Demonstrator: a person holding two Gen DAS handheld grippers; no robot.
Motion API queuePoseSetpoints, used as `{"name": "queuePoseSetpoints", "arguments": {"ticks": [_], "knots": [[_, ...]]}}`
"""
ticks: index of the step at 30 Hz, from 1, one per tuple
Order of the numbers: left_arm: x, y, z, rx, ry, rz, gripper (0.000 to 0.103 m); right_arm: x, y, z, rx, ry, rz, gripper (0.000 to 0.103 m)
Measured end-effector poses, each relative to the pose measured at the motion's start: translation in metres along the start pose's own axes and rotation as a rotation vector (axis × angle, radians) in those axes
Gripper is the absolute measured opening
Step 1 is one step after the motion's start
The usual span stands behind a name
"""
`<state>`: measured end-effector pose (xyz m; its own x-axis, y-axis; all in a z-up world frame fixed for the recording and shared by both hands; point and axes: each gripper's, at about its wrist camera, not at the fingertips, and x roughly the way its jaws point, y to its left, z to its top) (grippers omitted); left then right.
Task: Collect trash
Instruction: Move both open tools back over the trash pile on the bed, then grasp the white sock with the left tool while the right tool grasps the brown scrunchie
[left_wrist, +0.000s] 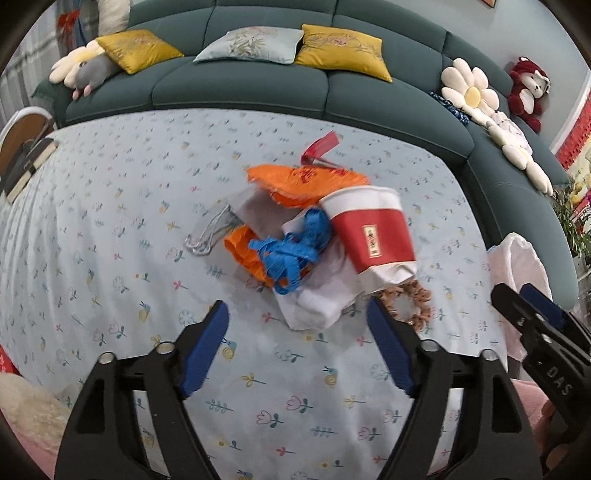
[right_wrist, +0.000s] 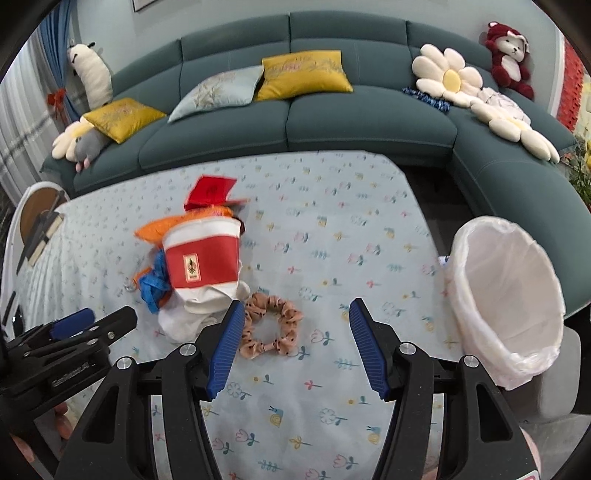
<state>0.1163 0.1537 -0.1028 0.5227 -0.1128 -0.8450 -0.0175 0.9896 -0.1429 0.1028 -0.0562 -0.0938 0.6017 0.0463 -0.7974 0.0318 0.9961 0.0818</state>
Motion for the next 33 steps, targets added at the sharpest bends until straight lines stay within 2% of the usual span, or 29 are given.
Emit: {"name": "queuePoseSetpoints", "arguments": {"ticks": [13,17,21,23,25,29,31,33], "knots": [[0.055,0.009,0.003,-0.067,0.097,-0.036,0.077,0.071,-0.003,-0.002,0.053,0.121,-0.023,0.057],[0.069,0.006,0.003,-0.066,0.126,-0.044,0.066,0.089,-0.003,-0.005,0.051,0.153,-0.025,0.052],[0.080,0.006,0.001,-0.072,0.160,-0.062,0.057,0.102,-0.004,-0.009,0.051,0.185,-0.023,0.042],[0.083,0.005,0.000,-0.069,0.167,-0.073,0.047,0.109,-0.005,-0.014,0.052,0.203,-0.021,0.036],[0.084,0.004,-0.001,-0.065,0.171,-0.083,0.040,0.113,-0.007,-0.018,0.060,0.220,-0.016,0.026],[0.082,-0.001,-0.001,-0.051,0.168,-0.097,0.023,0.112,-0.007,-0.022,0.057,0.210,-0.017,0.019],[0.079,-0.003,-0.002,-0.050,0.165,-0.098,0.018,0.112,-0.007,-0.022,0.058,0.214,-0.009,0.011],[0.075,-0.005,-0.003,-0.054,0.159,-0.105,0.013,0.111,-0.007,-0.022,0.063,0.217,-0.002,0.010]]}}
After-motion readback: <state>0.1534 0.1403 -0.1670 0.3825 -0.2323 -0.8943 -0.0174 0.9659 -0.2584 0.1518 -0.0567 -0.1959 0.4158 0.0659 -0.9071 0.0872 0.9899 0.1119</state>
